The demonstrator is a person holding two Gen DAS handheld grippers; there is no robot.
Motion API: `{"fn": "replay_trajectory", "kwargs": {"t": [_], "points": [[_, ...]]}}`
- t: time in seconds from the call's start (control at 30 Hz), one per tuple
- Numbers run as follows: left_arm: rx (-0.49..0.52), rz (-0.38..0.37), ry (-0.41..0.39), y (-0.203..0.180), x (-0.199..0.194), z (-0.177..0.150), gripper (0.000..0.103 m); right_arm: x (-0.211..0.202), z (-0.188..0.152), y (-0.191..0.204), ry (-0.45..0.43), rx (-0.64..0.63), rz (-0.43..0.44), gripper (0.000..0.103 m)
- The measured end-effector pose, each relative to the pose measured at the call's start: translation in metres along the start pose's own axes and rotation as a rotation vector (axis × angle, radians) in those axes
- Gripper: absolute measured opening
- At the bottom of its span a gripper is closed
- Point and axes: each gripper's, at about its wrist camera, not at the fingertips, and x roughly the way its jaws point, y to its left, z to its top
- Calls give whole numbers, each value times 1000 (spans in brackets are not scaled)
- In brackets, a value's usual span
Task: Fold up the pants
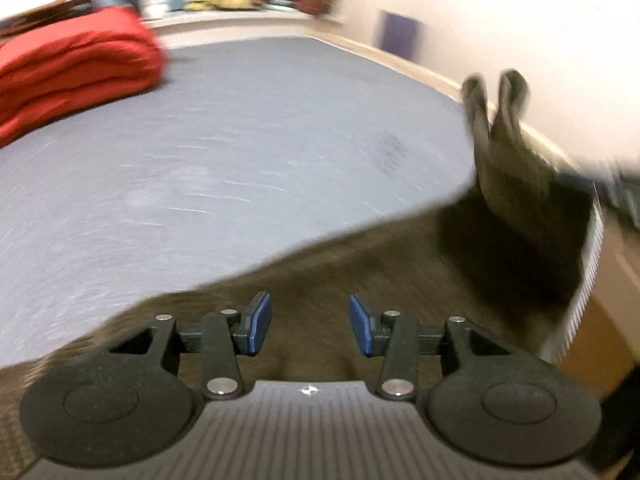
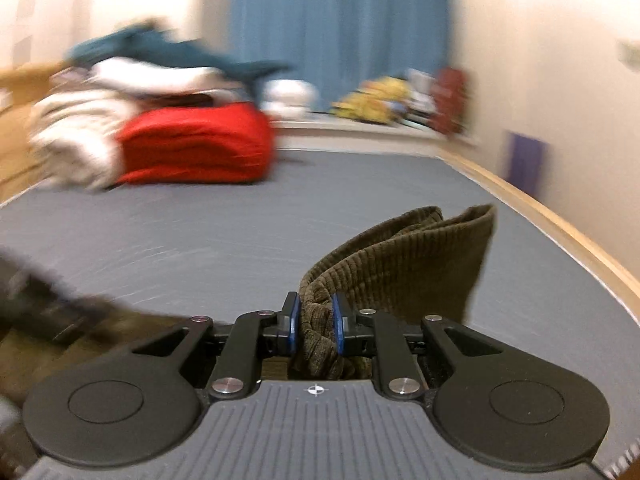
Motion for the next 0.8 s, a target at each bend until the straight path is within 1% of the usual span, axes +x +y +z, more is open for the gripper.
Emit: {"fn": "replay_trajectory", "kwargs": {"t": [0.03, 0.13, 0.2, 0.3, 0.33, 0.37, 0.43, 0.5, 0.57, 0.6, 0.67, 0.73, 0.77, 0.8], "points": [[-38, 27, -13, 11, -3, 3, 48, 2, 5, 24, 4, -35, 52, 18], [-150, 95, -47, 47, -13, 9, 48, 13, 5, 92, 17, -142, 203, 18], [-238, 128, -60, 73, -18, 10, 48, 25, -4, 139, 71, -245, 332, 19], [-336, 154, -54, 103, -22, 7, 48, 35, -20, 179, 138, -308, 460, 19], [-362, 154, -46, 112, -22, 5, 48, 35, -23, 187, 144, -320, 493, 21], [-380, 152, -39, 119, -23, 3, 48, 32, -26, 190, 142, -327, 515, 30], [-409, 133, -21, 126, -22, 0, 48, 27, -25, 192, 141, -347, 546, 42], [-430, 87, 2, 131, -20, -4, 48, 26, -18, 184, 111, -355, 559, 45], [-447, 20, 27, 130, -15, -7, 48, 29, -13, 172, 101, -340, 526, 50], [-458, -17, 41, 127, -11, -8, 48, 31, -15, 163, 110, -329, 503, 50], [-468, -78, 69, 122, 0, -8, 53, 39, -19, 151, 155, -297, 475, 51], [-463, -131, 102, 114, 15, -8, 54, 50, -26, 139, 221, -273, 471, 51], [-455, -145, 121, 110, 23, -8, 55, 54, -30, 136, 256, -264, 474, 52], [-441, -139, 139, 105, 32, -9, 55, 57, -35, 135, 284, -262, 481, 52]]}}
